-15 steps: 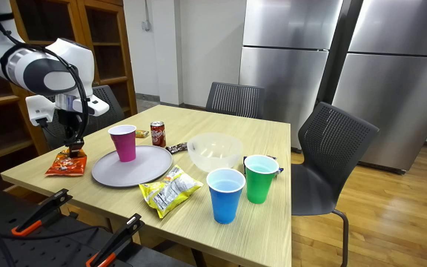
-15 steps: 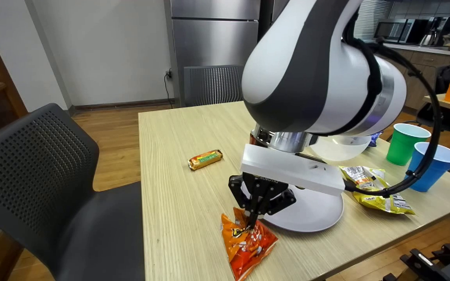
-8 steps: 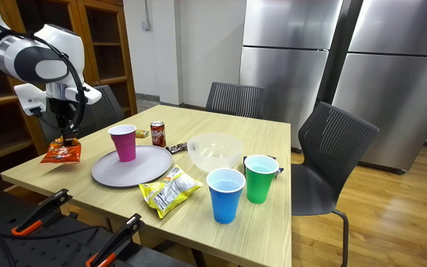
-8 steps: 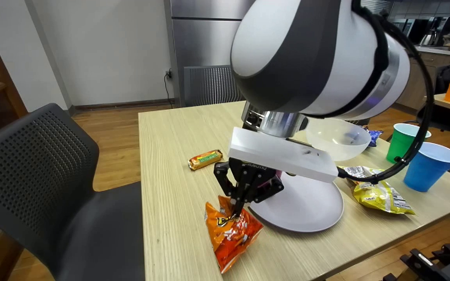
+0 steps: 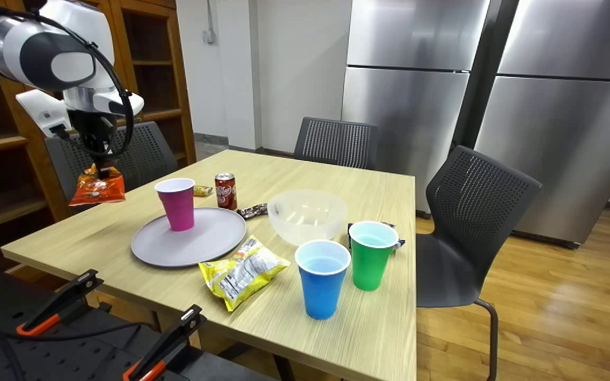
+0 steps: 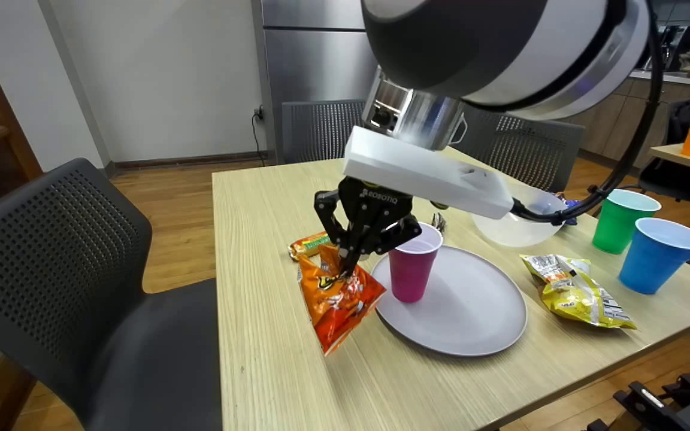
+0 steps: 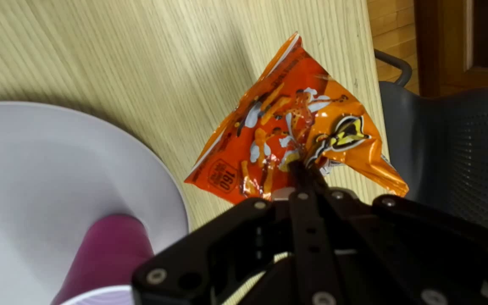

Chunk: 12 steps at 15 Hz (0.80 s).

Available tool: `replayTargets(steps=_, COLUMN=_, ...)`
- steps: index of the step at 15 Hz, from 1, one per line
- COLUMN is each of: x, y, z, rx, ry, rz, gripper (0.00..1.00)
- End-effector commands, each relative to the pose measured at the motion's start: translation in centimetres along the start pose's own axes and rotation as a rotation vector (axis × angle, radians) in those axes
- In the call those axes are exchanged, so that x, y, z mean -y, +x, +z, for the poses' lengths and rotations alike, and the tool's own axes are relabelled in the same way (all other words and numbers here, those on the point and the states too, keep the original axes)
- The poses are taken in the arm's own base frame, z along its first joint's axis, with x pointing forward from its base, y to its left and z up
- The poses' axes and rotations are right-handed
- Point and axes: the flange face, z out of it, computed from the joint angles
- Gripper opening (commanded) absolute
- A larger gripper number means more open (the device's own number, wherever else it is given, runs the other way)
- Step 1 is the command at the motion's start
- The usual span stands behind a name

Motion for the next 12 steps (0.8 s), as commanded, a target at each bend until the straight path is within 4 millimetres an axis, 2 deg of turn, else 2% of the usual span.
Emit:
replayTargets(steps=1, x=0.8, y=0.5, z=-3.4, rx=-0.069, ry=0.011, rz=-0.043, gripper=0.00)
replayTargets(steps=7, x=1.0, y=2.1, z=-8.4, rx=-0.183, ry=0.037, rz=-0.068, gripper=0.00)
replayTargets(steps=12, x=-0.1, y=3.1, z=-12.1, rx=-0.272, ry=0.021, rz=-0.063, gripper=0.00)
